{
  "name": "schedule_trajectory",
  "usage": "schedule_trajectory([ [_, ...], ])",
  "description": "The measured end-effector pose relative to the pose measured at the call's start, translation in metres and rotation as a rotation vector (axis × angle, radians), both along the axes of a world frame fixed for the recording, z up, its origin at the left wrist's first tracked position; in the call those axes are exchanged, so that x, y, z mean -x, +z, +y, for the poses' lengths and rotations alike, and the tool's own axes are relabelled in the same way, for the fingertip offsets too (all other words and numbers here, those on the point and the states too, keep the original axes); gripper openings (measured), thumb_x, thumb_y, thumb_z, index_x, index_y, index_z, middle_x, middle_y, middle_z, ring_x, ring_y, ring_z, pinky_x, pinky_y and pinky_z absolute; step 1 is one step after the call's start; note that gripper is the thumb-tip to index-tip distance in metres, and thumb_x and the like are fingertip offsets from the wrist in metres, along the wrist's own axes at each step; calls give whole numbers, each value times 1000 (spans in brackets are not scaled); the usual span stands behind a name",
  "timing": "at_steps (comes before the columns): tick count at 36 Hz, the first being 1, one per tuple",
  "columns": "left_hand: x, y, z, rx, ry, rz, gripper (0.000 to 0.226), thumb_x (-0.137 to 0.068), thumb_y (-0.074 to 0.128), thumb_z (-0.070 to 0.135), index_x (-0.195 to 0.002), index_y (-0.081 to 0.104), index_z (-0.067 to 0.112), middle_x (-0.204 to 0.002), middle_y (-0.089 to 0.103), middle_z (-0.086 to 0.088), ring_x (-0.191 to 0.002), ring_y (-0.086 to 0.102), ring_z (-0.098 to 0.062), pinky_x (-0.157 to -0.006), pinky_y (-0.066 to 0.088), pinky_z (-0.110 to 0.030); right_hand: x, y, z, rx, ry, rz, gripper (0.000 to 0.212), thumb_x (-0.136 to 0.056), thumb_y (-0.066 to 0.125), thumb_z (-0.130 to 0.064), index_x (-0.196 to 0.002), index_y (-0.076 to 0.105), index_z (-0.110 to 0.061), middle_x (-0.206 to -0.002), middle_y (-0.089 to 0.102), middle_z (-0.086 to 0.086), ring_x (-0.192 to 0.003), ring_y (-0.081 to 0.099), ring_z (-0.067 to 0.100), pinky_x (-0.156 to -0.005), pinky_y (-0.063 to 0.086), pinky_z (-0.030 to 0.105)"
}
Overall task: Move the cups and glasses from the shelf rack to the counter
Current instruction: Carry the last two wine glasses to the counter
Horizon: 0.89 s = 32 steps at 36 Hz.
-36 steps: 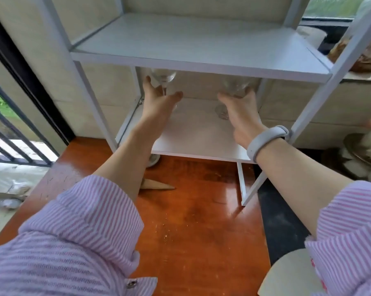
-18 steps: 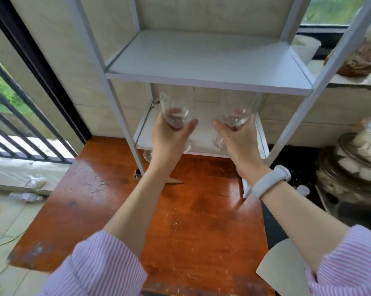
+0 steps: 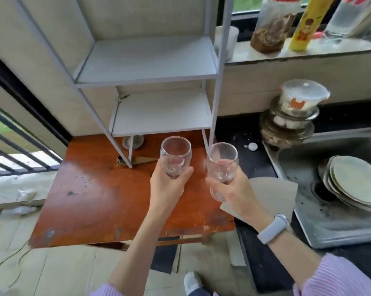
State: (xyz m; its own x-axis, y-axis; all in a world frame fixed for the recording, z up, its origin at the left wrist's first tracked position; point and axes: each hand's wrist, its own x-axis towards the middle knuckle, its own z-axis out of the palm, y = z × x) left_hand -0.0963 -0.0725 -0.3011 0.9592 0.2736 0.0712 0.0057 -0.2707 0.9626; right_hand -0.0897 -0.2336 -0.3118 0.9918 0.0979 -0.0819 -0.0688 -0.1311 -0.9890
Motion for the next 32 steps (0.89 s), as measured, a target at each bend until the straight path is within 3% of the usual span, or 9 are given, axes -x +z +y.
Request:
schedule_trajectory([
  [2,11,-3,-25,2,-58,40,38,-75,74,26,-107,54,26,-95,62,14,-84,61,1,-63,44,0,15,-1,-24,0,-41,7,39,-73,76,-19,-106,55,-19,-94,66,9,-82,64,22,-70,53,27],
  [4,19,-5,-54,5,-141,49,33,-75,74,26,-100,53,35,-95,62,16,-86,61,2,-65,44,0,30,-1,-52,21,-118,-4,37,-71,77,-16,-99,55,-24,-91,64,5,-81,62,17,-69,50,20],
  [8,31,-1,-124,-15,-314,43,32,-75,74,25,-103,58,25,-98,64,9,-90,60,-4,-68,45,-5,63,3,-118,55,-271,-22,41,-65,79,-22,-100,59,-12,-86,67,-1,-79,63,1,-70,44,11],
  [12,49,14,-212,-50,-494,10,25,-76,74,19,-92,57,27,-89,61,5,-80,58,3,-67,43,-6,111,7,-202,38,-426,1,38,-69,79,-15,-100,57,-19,-88,65,1,-77,62,6,-71,48,23],
  [15,72,20,-285,-27,-638,-18,25,-74,74,8,-91,59,15,-81,62,6,-71,57,12,-62,41,-3,156,13,-267,97,-589,-36,40,-70,78,-14,-93,51,-31,-88,61,-12,-76,59,-11,-69,43,5],
  [20,123,12,-413,-69,-827,62,33,-71,78,20,-97,59,15,-87,66,-2,-79,61,-12,-68,45,-16,248,24,-377,129,-807,-37,36,-74,74,-11,-89,48,-31,-84,57,-9,-60,58,-4,-55,43,6],
  [23,160,11,-487,-50,-974,48,28,-71,77,23,-90,58,22,-77,63,10,-65,57,6,-58,40,-4,303,25,-435,110,-937,-40,36,-76,70,-2,-94,46,-22,-79,56,5,-56,52,8,-58,44,21],
  [27,210,10,-572,-27,-1194,85,23,-72,76,25,-85,57,25,-67,59,16,-56,56,5,-51,40,-6,369,19,-497,126,-1080,-2,40,-77,70,-3,-108,46,-10,-76,52,0,-55,49,4,-54,40,15],
  [32,261,9,-664,-25,-1441,134,31,-72,76,23,-90,52,28,-67,59,6,-51,52,-2,-48,43,-14,430,4,-557,153,-1293,39,41,-73,76,-17,-100,48,-29,-85,56,-11,-67,54,-3,-67,43,17],
])
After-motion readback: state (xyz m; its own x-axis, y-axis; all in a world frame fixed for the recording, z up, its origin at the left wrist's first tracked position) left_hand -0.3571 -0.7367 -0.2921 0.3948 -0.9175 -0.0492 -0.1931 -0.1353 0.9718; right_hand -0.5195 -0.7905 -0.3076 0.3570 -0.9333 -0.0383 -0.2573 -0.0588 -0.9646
